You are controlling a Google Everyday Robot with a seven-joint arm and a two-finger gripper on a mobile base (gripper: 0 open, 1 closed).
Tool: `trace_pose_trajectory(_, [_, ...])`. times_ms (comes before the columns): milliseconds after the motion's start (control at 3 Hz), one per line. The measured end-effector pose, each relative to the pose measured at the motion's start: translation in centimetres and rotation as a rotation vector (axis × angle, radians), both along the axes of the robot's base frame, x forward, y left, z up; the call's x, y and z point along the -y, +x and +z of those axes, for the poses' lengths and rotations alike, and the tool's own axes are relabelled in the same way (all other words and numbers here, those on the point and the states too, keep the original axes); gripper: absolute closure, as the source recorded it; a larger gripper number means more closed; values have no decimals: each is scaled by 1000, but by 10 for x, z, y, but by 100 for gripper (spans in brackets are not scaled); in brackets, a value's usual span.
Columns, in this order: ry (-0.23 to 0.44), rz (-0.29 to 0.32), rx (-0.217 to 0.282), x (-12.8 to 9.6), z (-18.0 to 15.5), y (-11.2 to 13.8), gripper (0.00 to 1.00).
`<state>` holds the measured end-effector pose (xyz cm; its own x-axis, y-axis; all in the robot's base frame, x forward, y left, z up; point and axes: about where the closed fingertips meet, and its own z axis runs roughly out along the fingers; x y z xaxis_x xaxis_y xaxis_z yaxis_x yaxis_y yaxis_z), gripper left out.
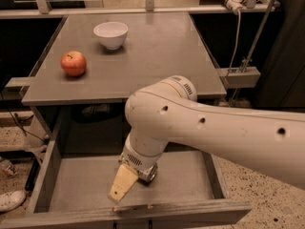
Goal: Pick 7up can from top drawer and place on counter
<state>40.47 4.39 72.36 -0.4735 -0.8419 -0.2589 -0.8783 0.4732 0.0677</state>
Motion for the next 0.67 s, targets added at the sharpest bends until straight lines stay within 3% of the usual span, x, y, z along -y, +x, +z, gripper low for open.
trace_pose_trajectory(333, [-11,-58,14,-4,-14,23,0])
trace_pose_trajectory(667, [-8,-155,-2,11,-33,47,0])
